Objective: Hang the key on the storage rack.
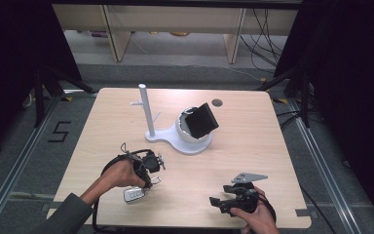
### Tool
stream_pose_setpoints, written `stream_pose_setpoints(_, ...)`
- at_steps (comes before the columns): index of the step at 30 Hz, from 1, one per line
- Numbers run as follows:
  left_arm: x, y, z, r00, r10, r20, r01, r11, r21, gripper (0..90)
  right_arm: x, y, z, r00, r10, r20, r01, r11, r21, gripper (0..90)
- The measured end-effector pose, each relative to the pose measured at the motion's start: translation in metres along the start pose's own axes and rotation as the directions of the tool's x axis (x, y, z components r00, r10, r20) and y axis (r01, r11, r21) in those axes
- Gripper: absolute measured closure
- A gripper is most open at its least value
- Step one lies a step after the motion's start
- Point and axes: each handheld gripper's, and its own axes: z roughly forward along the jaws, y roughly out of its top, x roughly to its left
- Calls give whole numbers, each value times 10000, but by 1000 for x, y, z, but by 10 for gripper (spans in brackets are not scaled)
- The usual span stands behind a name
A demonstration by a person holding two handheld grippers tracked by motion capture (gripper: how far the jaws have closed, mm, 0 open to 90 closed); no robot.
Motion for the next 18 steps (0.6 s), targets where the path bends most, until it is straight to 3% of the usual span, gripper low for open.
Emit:
stream_pose_setpoints(9,12,-7,-33,9987,-324,-401,316,9993,-204,749,0,0,0,9997,166,-158,-166,9999,43,234)
stream_pose_setpoints(12,18,-11,-49,9973,-562,-465,536,9970,-564,749,-1,0,0,9998,131,-179,-131,9999,33,234)
stream_pose_setpoints(13,20,-12,-53,9968,-603,-533,569,9963,-641,749,-1,0,2,9989,283,-377,-284,9996,-32,234)
stream_pose_setpoints(15,26,-15,-62,9952,-737,-650,692,9952,-693,749,0,-1,0,9991,363,-214,-362,9993,80,234)
stream_pose_setpoints(16,28,-16,-67,9946,-756,-710,705,9949,-722,749,-2,-1,1,9997,174,-177,-174,9998,43,234)
stream_pose_setpoints(18,33,-17,-75,9929,-874,-811,807,9932,-834,749,-1,-1,2,9988,391,-305,-392,9992,-23,234)
